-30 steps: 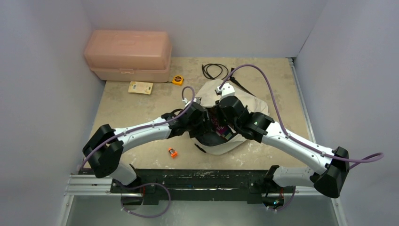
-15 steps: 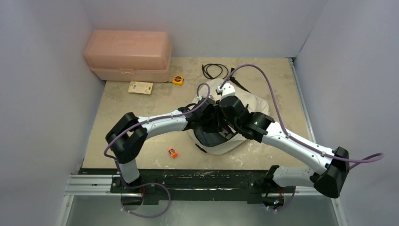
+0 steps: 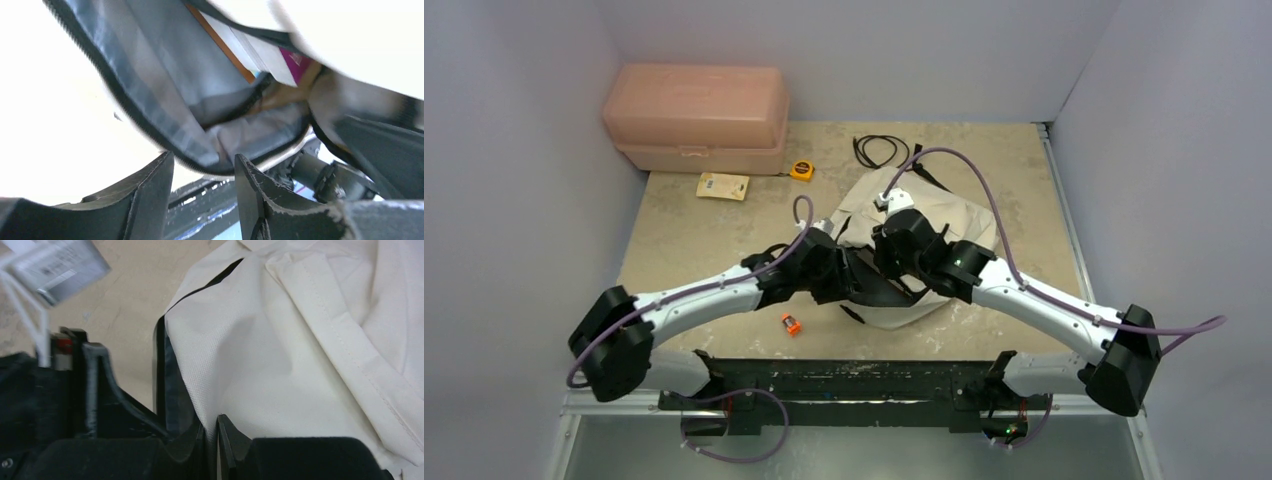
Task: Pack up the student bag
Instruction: Place the book in the student bag, then zip the student bag at the center of the board.
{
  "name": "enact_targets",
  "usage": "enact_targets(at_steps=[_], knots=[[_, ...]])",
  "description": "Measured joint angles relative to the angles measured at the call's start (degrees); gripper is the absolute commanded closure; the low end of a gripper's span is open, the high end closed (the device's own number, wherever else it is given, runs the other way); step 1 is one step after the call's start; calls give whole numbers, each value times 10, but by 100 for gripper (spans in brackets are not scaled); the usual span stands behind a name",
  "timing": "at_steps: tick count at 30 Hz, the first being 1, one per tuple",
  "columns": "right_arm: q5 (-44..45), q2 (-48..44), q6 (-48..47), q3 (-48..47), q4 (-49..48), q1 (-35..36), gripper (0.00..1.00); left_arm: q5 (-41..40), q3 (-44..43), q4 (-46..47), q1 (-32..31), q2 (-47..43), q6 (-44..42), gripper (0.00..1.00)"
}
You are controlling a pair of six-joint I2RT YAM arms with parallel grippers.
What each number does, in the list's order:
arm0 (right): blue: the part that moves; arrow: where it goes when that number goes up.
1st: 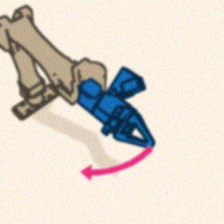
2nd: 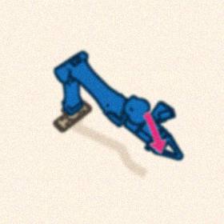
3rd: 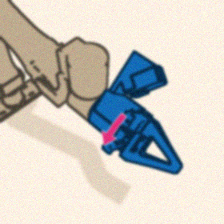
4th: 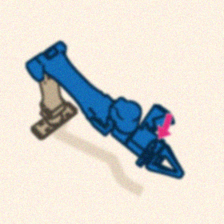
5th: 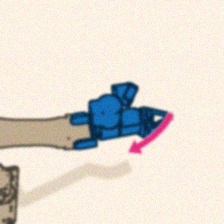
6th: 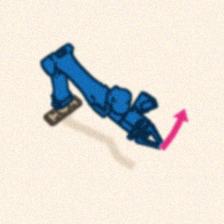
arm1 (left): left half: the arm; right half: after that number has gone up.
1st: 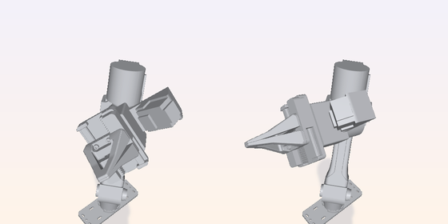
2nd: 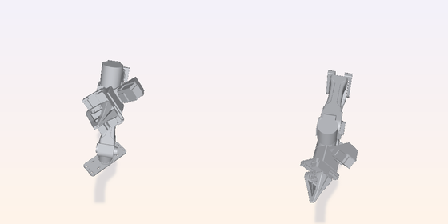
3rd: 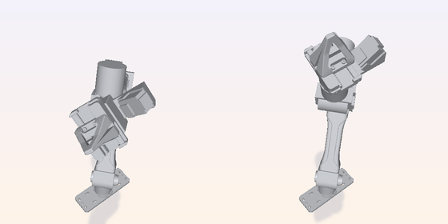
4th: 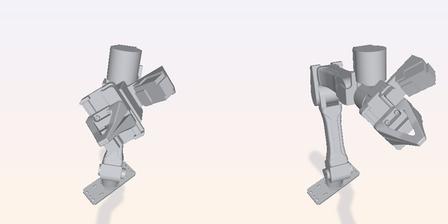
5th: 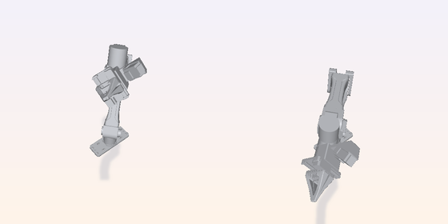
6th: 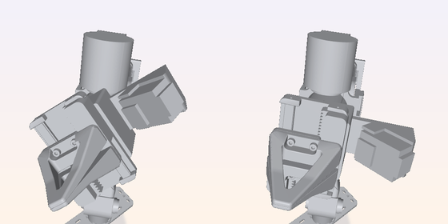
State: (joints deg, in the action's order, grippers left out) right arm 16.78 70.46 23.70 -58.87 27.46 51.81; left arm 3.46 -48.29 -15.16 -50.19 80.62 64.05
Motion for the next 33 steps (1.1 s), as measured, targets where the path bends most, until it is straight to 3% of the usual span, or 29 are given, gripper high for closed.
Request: enact_targets(at_steps=[1, 11, 12, 13, 14, 21, 23, 25, 28, 30, 33], knots=[[-13, 2, 3, 4, -2, 0, 68, -1, 12, -7, 1, -30, 0, 50], [-157, -25, 8, 79, -23, 0, 68, -42, 38, -76, 1, -267, -26, 33], [-162, -39, 8, 81, -16, 0, 34, -44, 38, -81, 1, -276, -32, 32], [-163, -61, 8, 81, -8, 0, 7, -45, 38, -85, 1, -282, -38, 31], [-162, -82, 12, 81, -4, 0, 2, -45, 38, -88, 1, -284, -44, 31], [-89, -157, 45, 61, 61, -17, 1, -6, 38, -73, 1, -247, -72, 30], [-67, -157, 58, 60, 78, -50, 9, 17, 38, -54, 1, -225, -72, 30], [-64, -152, 64, 63, 87, -101, 16, 41, 38, -34, 1, -200, -71, 30], [-78, -148, 68, 82, 75, -189, 17, 67, 37, -16, -2, -170, -66, 30], [-114, -135, 67, 103, 61, -262, 26, 82, 37, -9, -6, -159, -65, 28], [-155, -101, 64, 130, 42, -329, 30, 96, 36, 1, -13, -156, -61, 26]])
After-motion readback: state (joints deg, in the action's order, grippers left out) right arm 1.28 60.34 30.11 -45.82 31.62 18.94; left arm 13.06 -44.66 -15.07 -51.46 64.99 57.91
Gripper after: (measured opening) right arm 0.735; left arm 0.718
